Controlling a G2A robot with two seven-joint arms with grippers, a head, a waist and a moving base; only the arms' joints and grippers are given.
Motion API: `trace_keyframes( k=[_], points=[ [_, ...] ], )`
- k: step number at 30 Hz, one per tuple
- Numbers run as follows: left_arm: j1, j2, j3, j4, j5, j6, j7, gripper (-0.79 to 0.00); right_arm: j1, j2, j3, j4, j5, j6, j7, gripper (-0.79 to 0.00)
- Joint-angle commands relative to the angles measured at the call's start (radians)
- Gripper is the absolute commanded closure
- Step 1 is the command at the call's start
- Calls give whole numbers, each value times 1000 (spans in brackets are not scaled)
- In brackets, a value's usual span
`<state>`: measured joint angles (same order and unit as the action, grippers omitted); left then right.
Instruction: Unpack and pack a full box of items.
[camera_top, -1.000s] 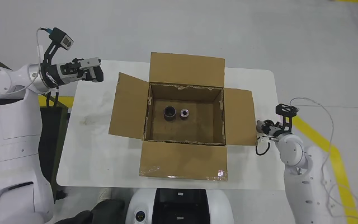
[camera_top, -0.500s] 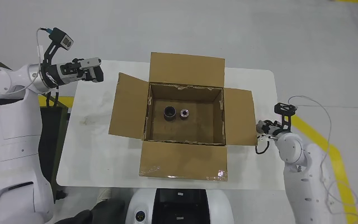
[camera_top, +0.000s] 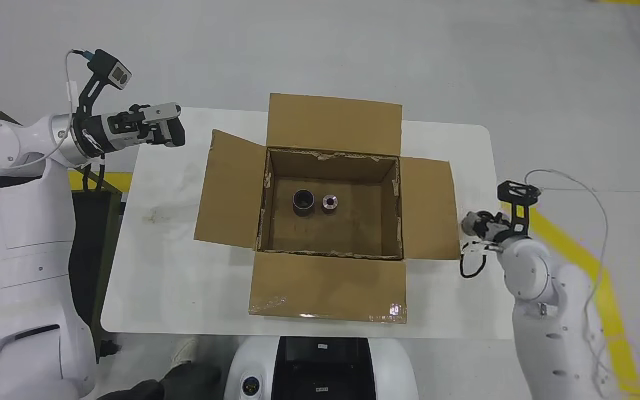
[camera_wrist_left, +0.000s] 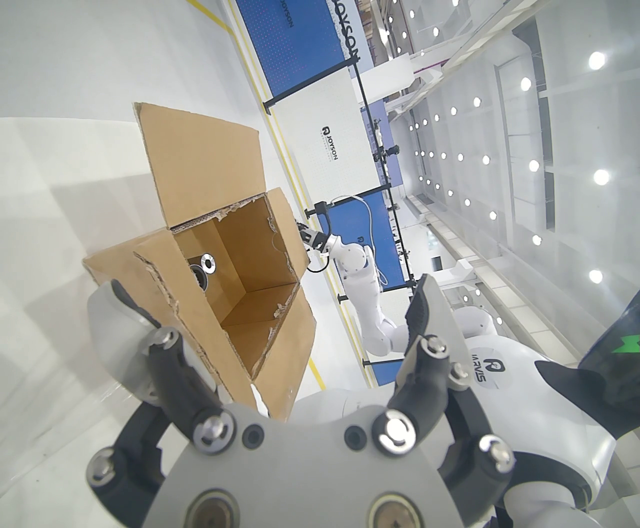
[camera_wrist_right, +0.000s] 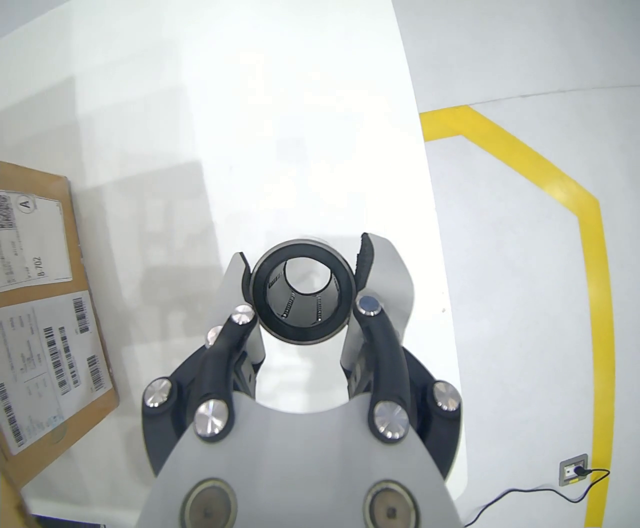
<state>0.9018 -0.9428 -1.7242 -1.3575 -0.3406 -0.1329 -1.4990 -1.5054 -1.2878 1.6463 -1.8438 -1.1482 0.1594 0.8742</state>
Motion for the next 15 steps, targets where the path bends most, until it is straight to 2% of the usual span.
trace_keyframes(
  k=[1, 15],
  points=[
    [0, 0, 0, 0, 0, 0, 0, -785, -10, 1, 3, -35, -7, 2, 4, 0],
    [0, 0, 0, 0, 0, 0, 0, -785, -21, 9, -2, -236, -79, -3, 46, 0]
  ],
)
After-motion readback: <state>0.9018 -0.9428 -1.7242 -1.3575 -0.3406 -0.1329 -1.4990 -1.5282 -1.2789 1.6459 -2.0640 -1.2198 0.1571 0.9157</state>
